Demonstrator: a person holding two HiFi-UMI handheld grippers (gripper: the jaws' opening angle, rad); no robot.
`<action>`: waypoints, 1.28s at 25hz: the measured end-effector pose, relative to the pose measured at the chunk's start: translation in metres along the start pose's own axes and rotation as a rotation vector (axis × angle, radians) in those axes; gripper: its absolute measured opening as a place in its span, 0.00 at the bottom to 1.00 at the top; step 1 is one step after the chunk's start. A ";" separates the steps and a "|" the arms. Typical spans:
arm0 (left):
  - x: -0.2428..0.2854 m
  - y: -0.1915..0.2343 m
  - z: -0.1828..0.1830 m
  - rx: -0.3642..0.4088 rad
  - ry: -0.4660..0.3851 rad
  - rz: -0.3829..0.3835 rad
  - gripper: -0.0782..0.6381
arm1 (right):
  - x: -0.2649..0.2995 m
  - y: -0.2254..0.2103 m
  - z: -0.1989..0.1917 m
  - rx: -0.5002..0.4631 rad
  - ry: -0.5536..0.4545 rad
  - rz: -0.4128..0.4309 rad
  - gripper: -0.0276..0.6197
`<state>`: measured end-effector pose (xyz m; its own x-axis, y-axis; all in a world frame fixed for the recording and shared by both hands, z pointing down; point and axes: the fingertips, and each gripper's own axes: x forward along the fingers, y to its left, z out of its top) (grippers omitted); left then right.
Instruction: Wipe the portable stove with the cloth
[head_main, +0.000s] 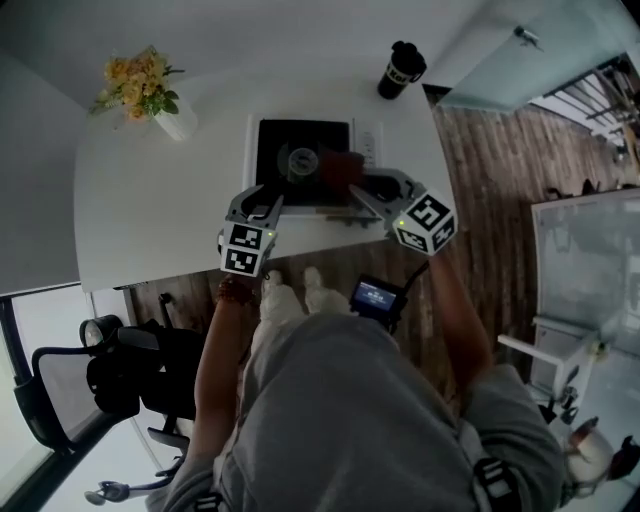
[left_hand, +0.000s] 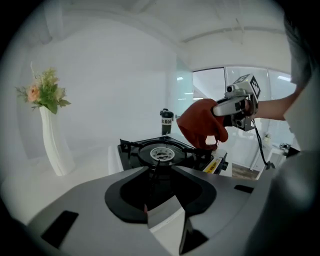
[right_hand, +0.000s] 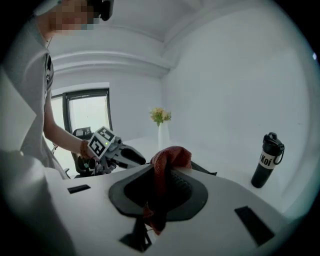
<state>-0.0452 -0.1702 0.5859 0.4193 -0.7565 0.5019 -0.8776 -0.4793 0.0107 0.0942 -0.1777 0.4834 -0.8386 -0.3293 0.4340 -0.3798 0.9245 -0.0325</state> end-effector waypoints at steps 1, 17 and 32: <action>0.000 -0.001 0.000 0.002 -0.001 -0.023 0.33 | 0.004 0.008 -0.006 -0.011 0.042 0.002 0.14; -0.012 0.001 -0.016 0.165 0.023 -0.222 0.38 | 0.067 0.037 -0.091 -0.132 0.562 -0.108 0.14; -0.009 -0.005 -0.024 0.200 0.020 -0.336 0.38 | 0.100 0.051 -0.081 -0.048 0.625 -0.051 0.14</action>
<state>-0.0503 -0.1500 0.6025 0.6694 -0.5343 0.5162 -0.6283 -0.7779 0.0096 0.0222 -0.1476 0.5977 -0.4274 -0.2116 0.8789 -0.3830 0.9230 0.0360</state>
